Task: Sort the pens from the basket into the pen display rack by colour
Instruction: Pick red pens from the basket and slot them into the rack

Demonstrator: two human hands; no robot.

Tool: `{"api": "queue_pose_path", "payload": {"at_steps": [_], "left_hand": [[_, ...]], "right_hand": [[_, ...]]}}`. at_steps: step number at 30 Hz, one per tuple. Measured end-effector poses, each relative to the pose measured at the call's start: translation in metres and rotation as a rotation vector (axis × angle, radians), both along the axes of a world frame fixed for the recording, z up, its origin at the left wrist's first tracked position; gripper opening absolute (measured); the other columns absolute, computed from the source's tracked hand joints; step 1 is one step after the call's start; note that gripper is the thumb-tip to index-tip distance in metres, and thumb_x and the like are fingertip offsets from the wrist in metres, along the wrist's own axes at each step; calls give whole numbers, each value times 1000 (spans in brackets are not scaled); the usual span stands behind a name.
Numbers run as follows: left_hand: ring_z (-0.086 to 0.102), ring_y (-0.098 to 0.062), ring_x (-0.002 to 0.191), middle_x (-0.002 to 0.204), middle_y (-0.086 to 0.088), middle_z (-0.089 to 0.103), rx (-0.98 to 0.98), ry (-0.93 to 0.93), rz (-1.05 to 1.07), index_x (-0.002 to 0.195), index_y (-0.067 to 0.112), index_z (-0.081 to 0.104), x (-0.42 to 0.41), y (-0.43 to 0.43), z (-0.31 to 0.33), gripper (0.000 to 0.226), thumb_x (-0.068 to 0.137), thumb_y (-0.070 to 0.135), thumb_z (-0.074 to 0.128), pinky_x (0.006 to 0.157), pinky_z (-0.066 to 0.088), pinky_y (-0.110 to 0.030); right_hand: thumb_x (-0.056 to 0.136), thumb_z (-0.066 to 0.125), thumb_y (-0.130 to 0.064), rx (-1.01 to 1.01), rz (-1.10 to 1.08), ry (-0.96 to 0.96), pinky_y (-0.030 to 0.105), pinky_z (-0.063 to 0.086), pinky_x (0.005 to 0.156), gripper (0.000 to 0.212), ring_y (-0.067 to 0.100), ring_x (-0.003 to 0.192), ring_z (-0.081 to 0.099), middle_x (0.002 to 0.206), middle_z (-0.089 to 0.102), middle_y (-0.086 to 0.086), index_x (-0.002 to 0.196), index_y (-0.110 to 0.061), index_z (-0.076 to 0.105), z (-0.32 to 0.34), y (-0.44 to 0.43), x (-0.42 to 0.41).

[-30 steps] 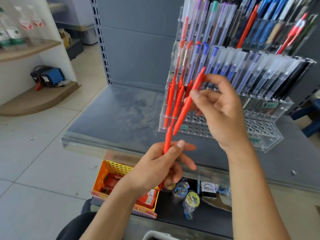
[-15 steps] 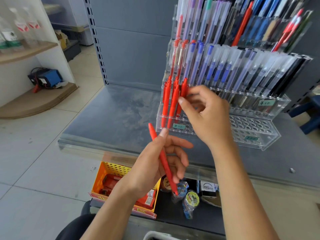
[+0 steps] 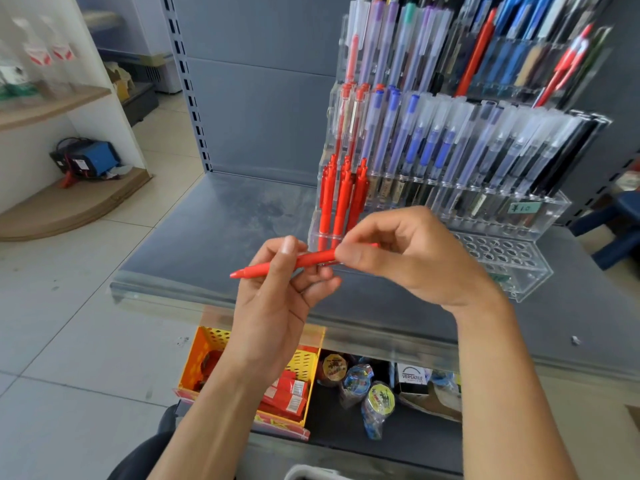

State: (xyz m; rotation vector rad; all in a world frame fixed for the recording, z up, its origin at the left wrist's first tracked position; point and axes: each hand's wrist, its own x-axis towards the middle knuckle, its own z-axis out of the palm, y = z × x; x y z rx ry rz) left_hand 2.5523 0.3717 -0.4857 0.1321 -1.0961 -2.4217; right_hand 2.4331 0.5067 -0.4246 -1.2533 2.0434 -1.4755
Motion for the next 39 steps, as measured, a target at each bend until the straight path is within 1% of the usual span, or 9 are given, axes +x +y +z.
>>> {"api": "queue_pose_path", "payload": {"at_steps": [3,5,9,14,18,21,25,33,39], "left_hand": [[74,-17,81,86,-9,73,-10,7,-10,88,14,66,0,1,0,13,92,25,60,74,60,-26],[75,-19,86,90,-9,74,-10,-3,-55,93,14,70,1,1,1,12,91,25,66,74,60,-24],[71,-22,80,83,-9,67,-99,-76,-145,109,7,65,2,0,0,30,87,27,65,73,57,-28],[67,-21,73,79,-9,62,-135,-108,-173,106,7,64,3,-3,-3,22,93,23,57,66,52,-27],[65,-21,70,77,-9,61,-137,-108,-190,105,6,64,2,-3,-3,24,94,25,55,60,50,-26],[64,-20,69,77,-9,61,-138,-111,-197,105,6,63,1,-4,-5,27,93,27,53,57,48,-26],[64,-21,70,77,-9,61,-149,-119,-212,107,5,65,0,-5,-6,29,95,26,48,57,49,-27],[65,-23,70,78,-11,61,-161,-116,-225,109,4,66,0,-5,-8,29,97,22,46,57,49,-26],[65,-23,71,79,-11,61,-185,-111,-215,110,3,64,1,-4,-10,29,99,22,46,57,50,-26]], "right_hand": [[74,83,-28,-85,-11,-56,34,58,73,21,21,78,73,84,77,3,89,-15,78,-2,-3,3],[74,81,-17,-194,-1,-127,25,56,72,17,14,77,73,82,77,1,89,-12,75,-2,-5,5],[82,73,-10,-423,-62,-258,22,52,70,20,11,77,66,82,71,-1,100,-7,69,1,-7,2],[96,65,-13,-461,-236,-125,26,53,68,10,17,84,71,89,71,0,105,-10,65,2,-12,1],[98,65,-15,-527,-405,177,28,54,67,7,10,76,66,82,63,-3,105,-12,66,-1,-16,0],[99,65,-15,-537,-473,421,26,52,70,6,10,76,63,83,62,-1,106,-14,66,-3,-19,-3],[99,66,-15,-524,-542,568,26,54,71,9,11,78,65,85,65,0,106,-10,68,-7,-22,-5],[98,69,-23,-479,-582,496,28,58,70,4,10,76,70,82,69,-5,102,-21,69,-4,-22,-4],[96,70,-28,-276,-567,495,20,57,68,15,4,73,68,79,70,-10,101,-14,74,-10,-24,-3]]}}
